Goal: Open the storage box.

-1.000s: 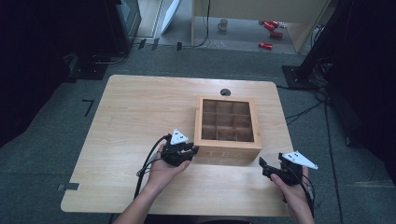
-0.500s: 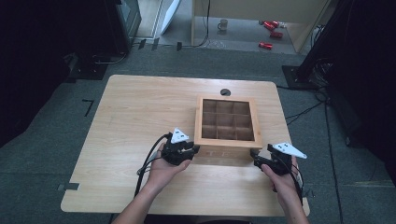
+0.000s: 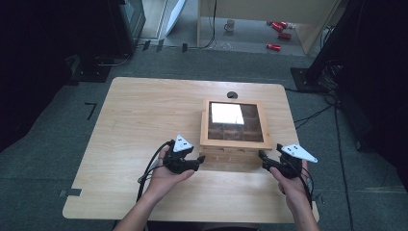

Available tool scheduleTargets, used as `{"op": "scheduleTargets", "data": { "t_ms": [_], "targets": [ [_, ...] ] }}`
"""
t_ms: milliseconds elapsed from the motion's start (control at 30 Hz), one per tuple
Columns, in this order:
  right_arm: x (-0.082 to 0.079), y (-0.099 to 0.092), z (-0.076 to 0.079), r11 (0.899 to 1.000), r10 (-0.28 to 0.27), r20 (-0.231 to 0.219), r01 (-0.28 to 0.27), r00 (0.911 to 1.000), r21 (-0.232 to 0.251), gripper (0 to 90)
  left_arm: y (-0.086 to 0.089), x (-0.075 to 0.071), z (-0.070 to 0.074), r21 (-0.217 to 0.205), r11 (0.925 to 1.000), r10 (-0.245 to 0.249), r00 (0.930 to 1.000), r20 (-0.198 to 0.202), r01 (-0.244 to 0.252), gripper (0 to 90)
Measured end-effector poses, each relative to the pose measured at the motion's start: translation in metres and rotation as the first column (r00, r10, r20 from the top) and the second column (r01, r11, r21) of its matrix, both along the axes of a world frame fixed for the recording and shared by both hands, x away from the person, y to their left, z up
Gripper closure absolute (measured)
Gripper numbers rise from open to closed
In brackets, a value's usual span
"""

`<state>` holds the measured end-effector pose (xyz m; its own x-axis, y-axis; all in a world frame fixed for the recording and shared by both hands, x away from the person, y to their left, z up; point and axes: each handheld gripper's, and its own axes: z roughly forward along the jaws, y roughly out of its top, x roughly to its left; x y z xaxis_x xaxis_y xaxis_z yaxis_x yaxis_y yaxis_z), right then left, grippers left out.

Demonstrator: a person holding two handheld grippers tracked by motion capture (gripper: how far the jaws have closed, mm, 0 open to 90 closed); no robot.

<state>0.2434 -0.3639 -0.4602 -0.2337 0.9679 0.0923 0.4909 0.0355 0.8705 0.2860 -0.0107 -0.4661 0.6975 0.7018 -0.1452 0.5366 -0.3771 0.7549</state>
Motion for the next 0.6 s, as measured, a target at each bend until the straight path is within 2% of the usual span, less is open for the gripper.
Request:
{"op": "scheduleTargets", "data": {
  "t_ms": [100, 167, 333, 400, 467, 533, 600],
  "targets": [
    [0.001, 0.000, 0.005, 1.000, -0.001, 0.018, 0.001, 0.9998, 0.002, 24.0, 0.003, -0.002, -0.006, 0.023, 0.9995, 0.021, 0.9997, -0.009, -0.020, 24.9],
    [0.003, 0.000, 0.013, 1.000, -0.002, 0.038, 0.002, 0.9993, 0.000, 24.0, 0.009, -0.002, -0.016, 0.048, 0.9973, 0.058, 0.9977, -0.034, -0.057, 20.3],
    [0.006, 0.001, 0.022, 1.000, -0.004, 0.057, 0.005, 0.9984, -0.018, 24.0, 0.017, -0.002, -0.030, 0.074, 0.9922, 0.104, 0.9929, -0.057, -0.100, 16.7],
    [0.009, 0.002, 0.027, 1.000, -0.006, 0.068, 0.008, 0.9977, -0.022, 24.0, 0.021, -0.003, -0.037, 0.103, 0.9874, 0.127, 0.9900, -0.062, -0.120, 16.3],
    [0.011, 0.002, 0.031, 1.000, -0.008, 0.075, 0.010, 0.9972, -0.026, 24.0, 0.022, -0.005, -0.043, 0.135, 0.9821, 0.140, 0.9885, -0.058, -0.131, 15.5],
    [0.014, 0.002, 0.037, 1.000, -0.009, 0.092, 0.011, 0.9957, -0.028, 23.9, 0.024, -0.008, -0.046, 0.152, 0.9773, 0.154, 0.9877, -0.029, -0.148, 14.7],
    [0.016, 0.003, 0.041, 0.999, -0.013, 0.096, 0.016, 0.9953, -0.028, 24.0, 0.024, -0.009, -0.047, 0.160, 0.9761, 0.152, 0.9880, -0.024, -0.146, 13.9]
  ]
}}
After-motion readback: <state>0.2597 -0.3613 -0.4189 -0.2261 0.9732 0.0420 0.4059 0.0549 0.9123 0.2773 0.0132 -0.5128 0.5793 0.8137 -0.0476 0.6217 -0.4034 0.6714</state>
